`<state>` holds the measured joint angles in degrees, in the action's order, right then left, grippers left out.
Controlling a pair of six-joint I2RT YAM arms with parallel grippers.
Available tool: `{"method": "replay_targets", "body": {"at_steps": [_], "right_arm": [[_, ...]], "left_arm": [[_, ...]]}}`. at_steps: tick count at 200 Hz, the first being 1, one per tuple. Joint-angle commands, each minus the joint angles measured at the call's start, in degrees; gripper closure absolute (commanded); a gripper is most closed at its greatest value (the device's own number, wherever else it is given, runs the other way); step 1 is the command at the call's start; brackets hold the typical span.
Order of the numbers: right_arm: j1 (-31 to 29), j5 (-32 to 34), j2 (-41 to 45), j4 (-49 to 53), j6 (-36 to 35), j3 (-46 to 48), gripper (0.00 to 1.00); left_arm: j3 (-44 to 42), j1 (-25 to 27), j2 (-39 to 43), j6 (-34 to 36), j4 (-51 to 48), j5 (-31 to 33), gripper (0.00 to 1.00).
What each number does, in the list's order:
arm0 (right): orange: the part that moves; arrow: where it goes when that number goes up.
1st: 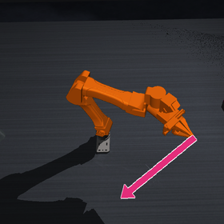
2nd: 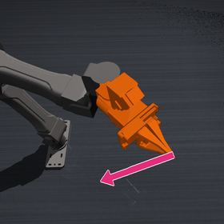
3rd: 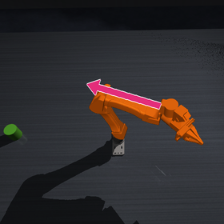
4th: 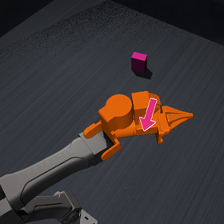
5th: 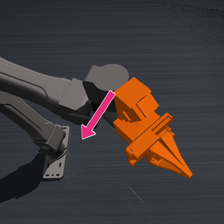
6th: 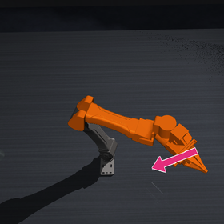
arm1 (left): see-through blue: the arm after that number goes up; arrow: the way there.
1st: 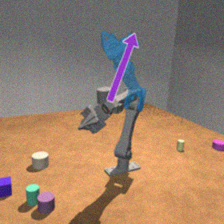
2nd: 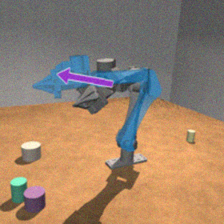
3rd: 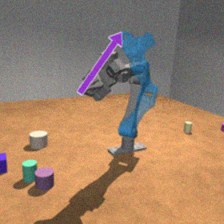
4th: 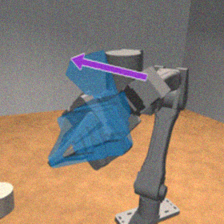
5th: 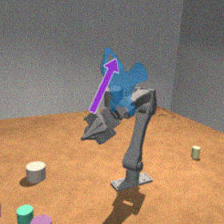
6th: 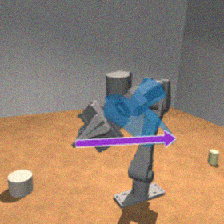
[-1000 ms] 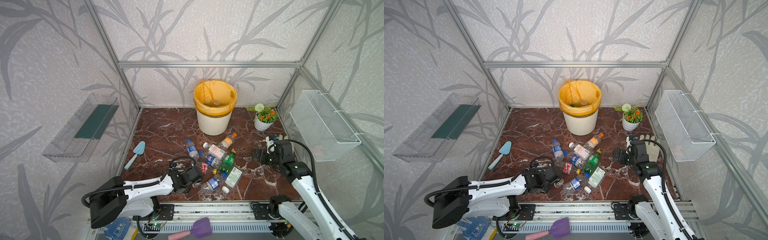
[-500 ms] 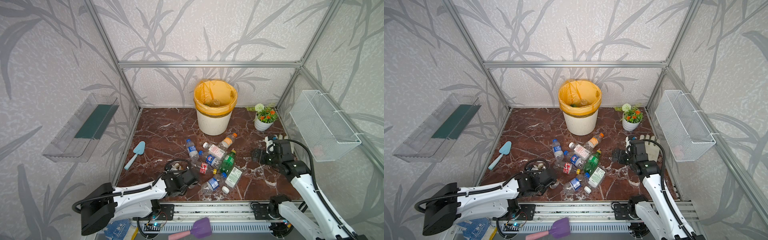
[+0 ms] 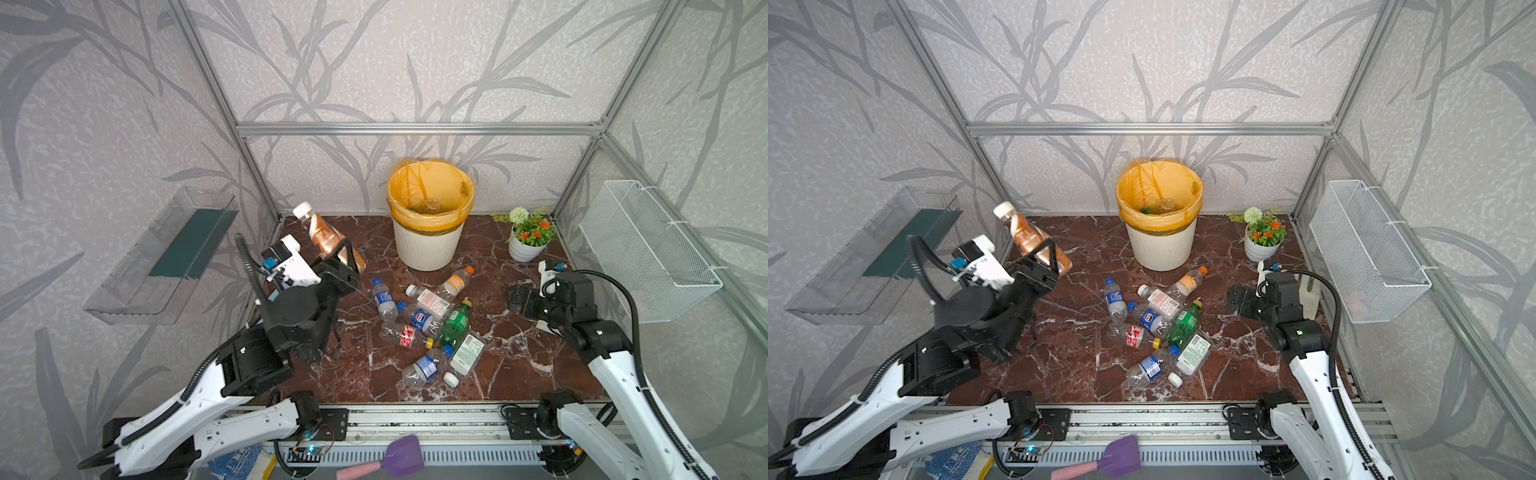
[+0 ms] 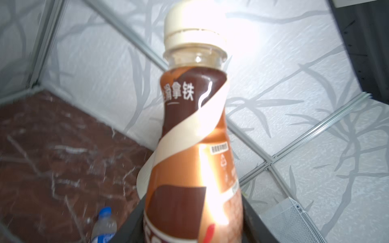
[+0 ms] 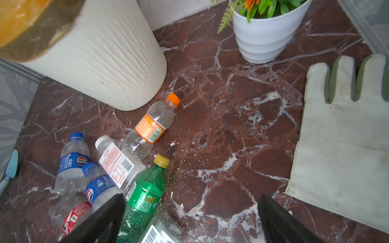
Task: Throw the plastic bottles in the bin
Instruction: 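Lift the brown latte bottle with the left gripper over the bin, then release the latte bottle into the bin and lower the left gripper to the bottles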
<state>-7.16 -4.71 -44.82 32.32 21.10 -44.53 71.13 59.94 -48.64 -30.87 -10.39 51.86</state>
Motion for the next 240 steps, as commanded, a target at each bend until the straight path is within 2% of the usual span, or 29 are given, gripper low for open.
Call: {"method": "replay_targets", "body": {"at_steps": [1,13,33,42,53,66,76,84,91,94,96,99,117,132,162,186,240], "right_arm": [[0.2,2.8,2.4,-0.6,0.2,-2.0,0.01],[0.2,3.4,3.3,-0.4,0.2,-2.1,0.01],[0.2,1.9,3.4,-0.7,1.4,-2.4,0.01],[0.2,-0.2,2.7,-1.2,1.9,-2.5,0.01],[0.2,-2.7,1.6,-1.7,2.4,-2.9,0.01],[0.2,-5.4,-0.2,-1.6,2.2,-4.0,0.01],[0.2,-6.2,-1.2,-1.1,2.1,-5.1,0.01],[0.2,-6.4,-1.6,-0.6,1.8,-6.0,0.01],[0.2,-6.1,-1.7,-0.2,1.4,-6.4,0.01],[0.2,-5.9,-1.6,0.0,1.3,-6.6,0.01],[0.2,-5.8,-1.5,0.1,1.2,-6.7,0.01],[0.2,-5.5,-1.4,0.2,1.1,-6.7,0.01],[0.3,-3.7,-0.4,1.1,0.7,-6.7,0.01],[0.3,-3.4,0.1,1.4,0.7,-6.1,0.01],[0.3,-4.3,-0.1,0.9,1.8,-5.0,0.01],[0.3,-5.2,-0.6,0.1,2.6,-4.7,0.01],[0.3,-8.0,-2.2,2.4,4.8,-4.4,0.01]], "left_arm": [[4.5,-2.3,-8.3,31.3,19.0,-1.6,0.59],[8.2,-6.8,-12.8,28.1,16.6,-7.8,0.59],[14.1,-19.7,-22.3,10.6,8.4,-24.7,0.60],[18.2,-23.2,-28.9,5.9,5.6,-31.1,0.60],[26.3,-24.9,-38.0,4.6,-0.1,-37.8,0.56],[41.2,-25.2,-49.3,5.4,-9.8,-45.5,0.48],[53.6,-25.2,-57.2,5.8,-17.4,-50.8,0.45],[62.9,-24.9,-61.8,6.6,-21.7,-53.5,0.40],[69.3,-24.7,-64.6,7.5,-24.4,-55.1,0.30],[71.8,-24.5,-65.6,7.8,-25.4,-55.2,0.20],[73.1,-24.4,-66.2,8.1,-26.0,-55.2,0.09],[75.3,-24.4,-66.9,8.4,-27.0,-55.0,0.02],[83.6,-24.1,-68.0,9.8,-33.0,-49.9,0.01],[79.8,-24.0,-63.8,11.1,-32.7,-43.7,0.01],[55.3,-24.0,-49.4,11.1,-19.3,-38.4,0.01],[43.8,-24.2,-43.2,10.0,-15.6,-37.0,0.01],[23.3,-24.0,-33.8,3.1,-16.5,-35.3,0.01]]}}
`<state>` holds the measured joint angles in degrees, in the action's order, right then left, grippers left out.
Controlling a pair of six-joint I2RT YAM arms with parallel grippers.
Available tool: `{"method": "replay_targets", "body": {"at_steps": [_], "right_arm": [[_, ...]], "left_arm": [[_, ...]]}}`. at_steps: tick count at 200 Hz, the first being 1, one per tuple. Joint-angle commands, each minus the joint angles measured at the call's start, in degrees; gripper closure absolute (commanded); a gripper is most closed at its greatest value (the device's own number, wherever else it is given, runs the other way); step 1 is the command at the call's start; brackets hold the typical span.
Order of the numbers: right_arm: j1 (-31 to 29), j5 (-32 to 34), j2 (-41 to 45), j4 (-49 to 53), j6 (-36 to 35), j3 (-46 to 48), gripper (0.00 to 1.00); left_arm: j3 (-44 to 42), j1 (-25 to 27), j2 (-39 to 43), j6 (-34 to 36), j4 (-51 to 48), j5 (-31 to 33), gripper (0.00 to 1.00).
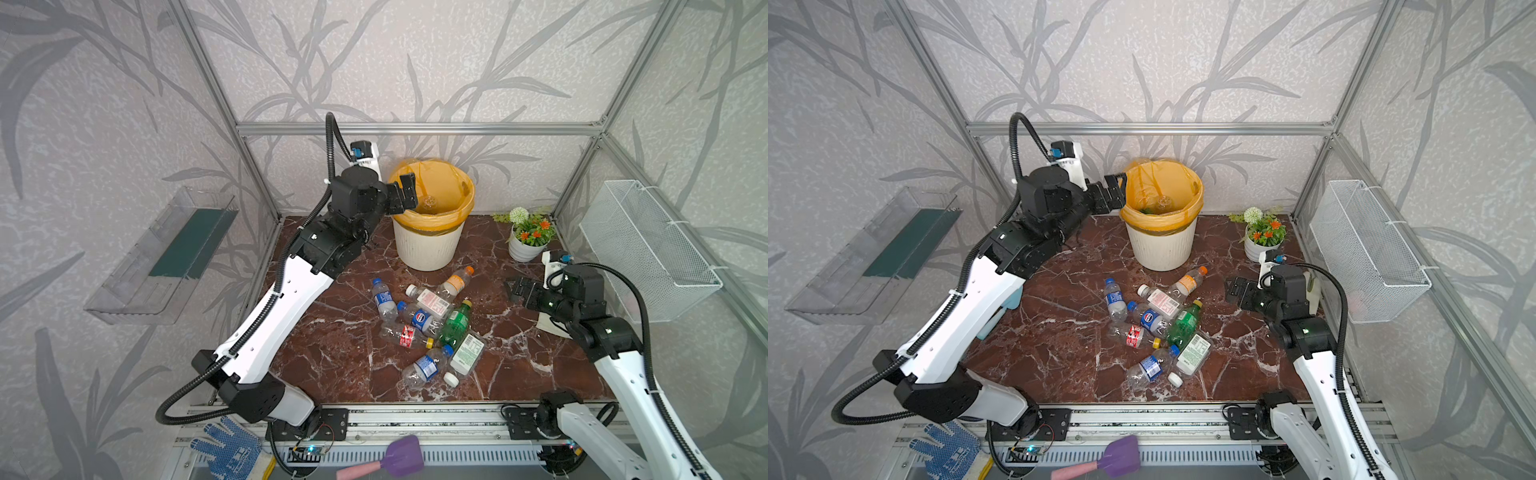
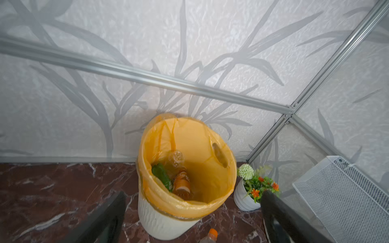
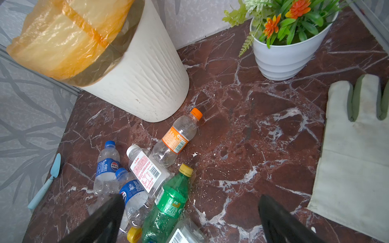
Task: Throw the plastic bottles in the bin
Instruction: 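Release the latte bottle into the bin and lower the left gripper to the bottles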
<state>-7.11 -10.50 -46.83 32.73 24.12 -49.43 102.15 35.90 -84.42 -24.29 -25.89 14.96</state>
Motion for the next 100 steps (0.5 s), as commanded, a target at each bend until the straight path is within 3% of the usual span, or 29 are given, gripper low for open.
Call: {"method": "replay_targets", "body": {"at_steps": [1,48,100], "right_arm": [[0.3,-2.2,-0.2,2.0,1.9,0.5,0.01],[-3.4,-3.3,2.1,8.9,9.5,5.1,0.02],[-21.1,8.1,5.2,13.3,24.2,11.5,0.02]], "left_arm": [[-8.2,0.0,2.1,-3.6,-1.0,1.6,0.01],[-26.0,1.2,9.5,-9.6,-3.4,2.5,0.01],[-36.6,8.5,14.3,-12.4,-10.7,13.1,0.01]]}}
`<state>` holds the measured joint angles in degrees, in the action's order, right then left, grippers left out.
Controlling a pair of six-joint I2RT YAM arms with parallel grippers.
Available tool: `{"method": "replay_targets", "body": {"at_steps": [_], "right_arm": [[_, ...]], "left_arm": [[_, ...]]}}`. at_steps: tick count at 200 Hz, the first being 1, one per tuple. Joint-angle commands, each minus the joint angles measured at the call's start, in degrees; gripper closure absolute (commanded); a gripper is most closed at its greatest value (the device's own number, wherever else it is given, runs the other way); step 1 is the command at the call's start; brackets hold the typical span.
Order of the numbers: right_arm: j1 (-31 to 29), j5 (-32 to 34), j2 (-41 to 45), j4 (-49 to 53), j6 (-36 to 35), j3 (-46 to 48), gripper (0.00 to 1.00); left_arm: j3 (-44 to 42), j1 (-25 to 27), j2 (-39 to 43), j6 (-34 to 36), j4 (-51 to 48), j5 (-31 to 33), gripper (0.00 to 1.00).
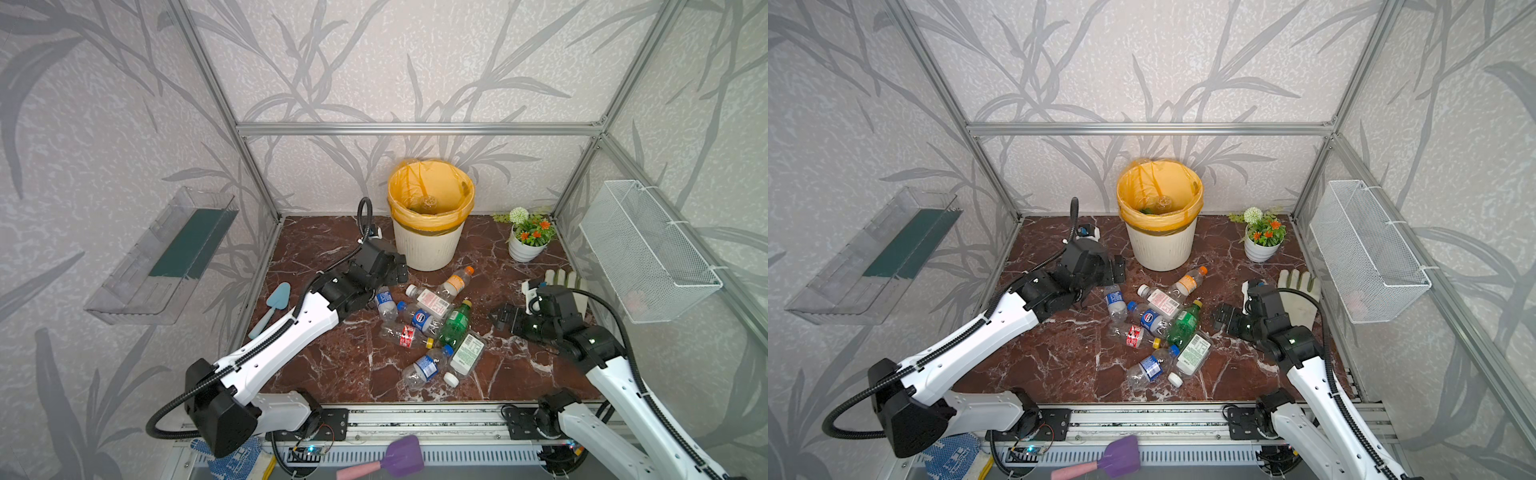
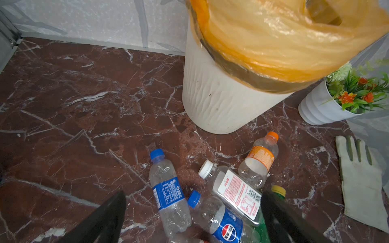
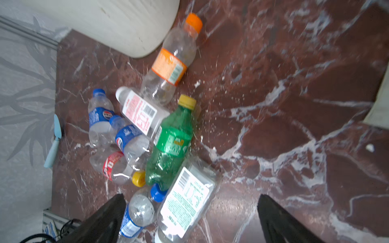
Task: Throw the plastic bottles in the bin
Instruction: 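Release the latte bottle into the bin and lower the left gripper to the bottles, then lower the right gripper onto a clear green-labelled bottle and grasp it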
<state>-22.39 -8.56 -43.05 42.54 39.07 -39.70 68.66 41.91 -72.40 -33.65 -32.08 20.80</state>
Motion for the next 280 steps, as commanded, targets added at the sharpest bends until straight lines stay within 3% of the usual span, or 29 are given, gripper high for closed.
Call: {"method": "replay_targets", "body": {"at_steps": [1,84,116,197,250,261,272,280], "right_arm": [[-6.1,6.2,1.4,3.4,9.6,1.9,0.02],[-23.8,12.1,-11.4,-2.3,26.5,2.9,0.01],[-26.3,14.9,-15.7,-5.2,31.0,4.1,0.01],[-26.8,18.4,-25.1,-8.5,31.3,1.9,0.02],[-26.3,21.7,-26.3,-9.3,30.2,3.0,0.13],[-25.6,21.6,-25.7,-9.4,28.6,3.4,0.20],[-24.5,21.3,-25.3,-8.5,27.4,3.9,0.36],[-23.4,20.7,-25.1,-8.3,26.4,4.5,0.41]], "left_arm": [[-3.3,2.6,2.4,-3.1,-4.7,7.3,0.01],[-15.1,6.1,10.0,-11.5,-8.0,10.1,0.01],[-17.9,7.0,13.8,-12.7,-8.9,10.8,0.01],[-20.8,7.4,15.1,-12.9,-8.8,9.0,0.01],[-21.2,7.3,14.9,-13.0,-8.1,8.7,0.01],[-21.3,7.3,15.1,-13.1,-8.1,8.7,0.01],[-21.5,7.4,15.2,-13.3,-8.3,8.8,0.01],[-21.6,7.3,15.4,-13.5,-8.3,8.9,0.01]]}}
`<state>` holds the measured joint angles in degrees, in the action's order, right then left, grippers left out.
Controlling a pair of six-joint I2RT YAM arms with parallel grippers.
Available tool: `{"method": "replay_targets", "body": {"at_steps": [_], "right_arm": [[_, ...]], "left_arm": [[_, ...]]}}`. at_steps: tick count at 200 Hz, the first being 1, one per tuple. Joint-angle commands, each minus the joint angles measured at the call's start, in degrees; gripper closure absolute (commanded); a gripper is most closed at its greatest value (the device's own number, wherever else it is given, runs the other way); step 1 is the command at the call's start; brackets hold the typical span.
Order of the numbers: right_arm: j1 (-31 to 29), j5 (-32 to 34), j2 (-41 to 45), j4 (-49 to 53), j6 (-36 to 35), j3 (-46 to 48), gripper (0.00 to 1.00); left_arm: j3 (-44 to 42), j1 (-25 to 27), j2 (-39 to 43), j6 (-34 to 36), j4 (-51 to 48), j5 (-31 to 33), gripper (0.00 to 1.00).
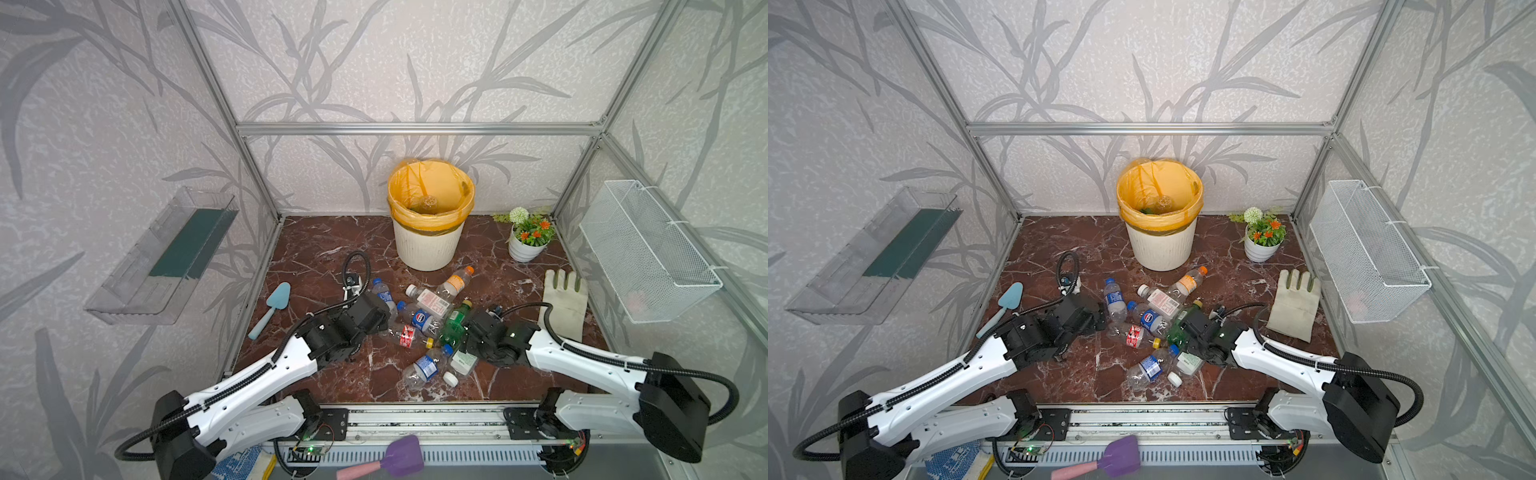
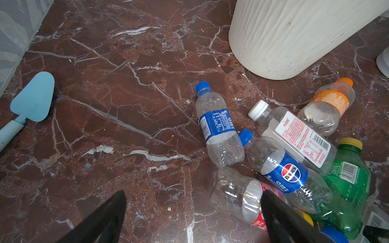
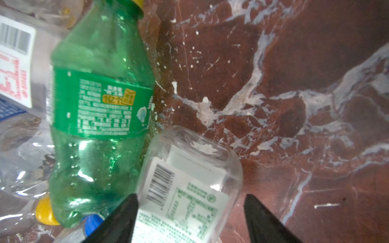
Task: Throw the plastic bottles in the bin
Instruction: 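Lower the right gripper onto a clear green-labelled bottle and grasp it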
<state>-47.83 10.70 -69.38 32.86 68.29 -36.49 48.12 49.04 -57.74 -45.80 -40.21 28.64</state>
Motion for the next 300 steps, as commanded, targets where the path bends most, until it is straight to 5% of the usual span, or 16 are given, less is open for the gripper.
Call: {"method": "replay_targets", "body": {"at_steps": [1,105,174,244,300], "right_arm": [[2.2,1.3,1.2,1.3,-3.0,1.3,0.41],[15.0,-2.2,9.2,5.3,-12.4,4.6,0.41],[13.2,-5.8,11.7,8.9,-4.3,0.2,0.29],[10.5,-4.7,3.0,5.6,-0.2,-2.1,0.02],[10.6,-4.8,-5.4,3.5,-3.1,-2.2,0.08]], "left_arm": [[-1.1,0.2,0.7,-1.4,-0.2,1.0,0.01],[-2.0,0.2,0.4,-2.7,1.2,0.5,0.01],[-2.2,0.2,0.1,-2.7,1.9,-0.1,0.01],[-2.5,0.2,0.5,-3.2,1.3,-0.1,0.01],[-3.5,0.2,1.6,-4.2,0.3,0.2,0.01]]}}
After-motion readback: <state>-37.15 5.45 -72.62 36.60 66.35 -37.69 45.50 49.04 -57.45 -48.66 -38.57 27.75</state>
